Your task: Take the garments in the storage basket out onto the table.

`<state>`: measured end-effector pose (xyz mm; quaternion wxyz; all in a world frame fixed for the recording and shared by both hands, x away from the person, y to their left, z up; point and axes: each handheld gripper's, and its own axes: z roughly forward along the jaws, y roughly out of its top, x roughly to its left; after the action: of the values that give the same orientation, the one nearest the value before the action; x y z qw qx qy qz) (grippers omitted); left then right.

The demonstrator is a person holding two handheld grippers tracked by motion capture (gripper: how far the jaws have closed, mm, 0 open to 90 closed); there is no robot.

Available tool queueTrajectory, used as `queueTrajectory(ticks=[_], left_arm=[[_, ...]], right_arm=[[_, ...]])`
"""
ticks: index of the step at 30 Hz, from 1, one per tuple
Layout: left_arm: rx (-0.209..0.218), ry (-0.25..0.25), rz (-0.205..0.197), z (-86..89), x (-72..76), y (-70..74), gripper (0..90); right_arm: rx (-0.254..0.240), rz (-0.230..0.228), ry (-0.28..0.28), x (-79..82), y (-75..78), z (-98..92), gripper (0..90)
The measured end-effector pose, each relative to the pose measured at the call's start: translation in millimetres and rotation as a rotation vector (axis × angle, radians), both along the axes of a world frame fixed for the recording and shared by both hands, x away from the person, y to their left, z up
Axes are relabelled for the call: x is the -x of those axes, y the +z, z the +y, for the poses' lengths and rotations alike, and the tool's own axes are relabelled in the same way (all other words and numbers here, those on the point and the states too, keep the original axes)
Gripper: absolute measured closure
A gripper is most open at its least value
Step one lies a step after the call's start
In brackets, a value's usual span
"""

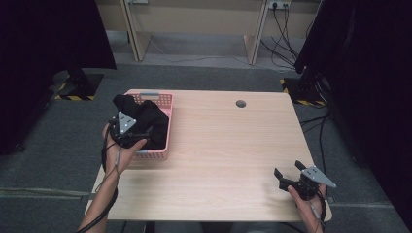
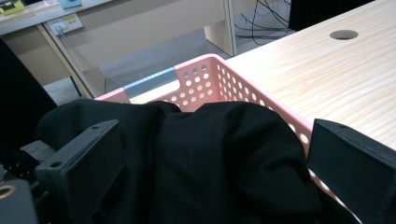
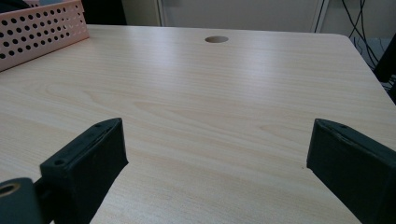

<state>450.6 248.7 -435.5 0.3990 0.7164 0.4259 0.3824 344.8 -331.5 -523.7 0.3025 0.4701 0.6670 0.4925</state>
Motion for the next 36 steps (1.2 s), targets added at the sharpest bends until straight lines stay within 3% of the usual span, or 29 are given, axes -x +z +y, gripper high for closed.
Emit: queueTrajectory(ticks=[9, 21, 36], left_arm=[[-0.04, -0.005, 0.061, -7.4, -26.2, -4.5, 3.3], [-0.092, 0.008, 0.116, -15.6, -50.5, -10.9, 3.9], [-0.158, 0.018, 0.203, -20.8, -67.2, -31.2, 4.3]], right_arm=[[0.003, -0.002, 0.0, 0.2, 0.0, 0.3, 4.9], [0.007, -0.003, 0.002, 0.8, 0.1, 0.6, 4.9], [0.006, -0.003, 0.005, 0.9, 0.1, 1.4, 4.9]])
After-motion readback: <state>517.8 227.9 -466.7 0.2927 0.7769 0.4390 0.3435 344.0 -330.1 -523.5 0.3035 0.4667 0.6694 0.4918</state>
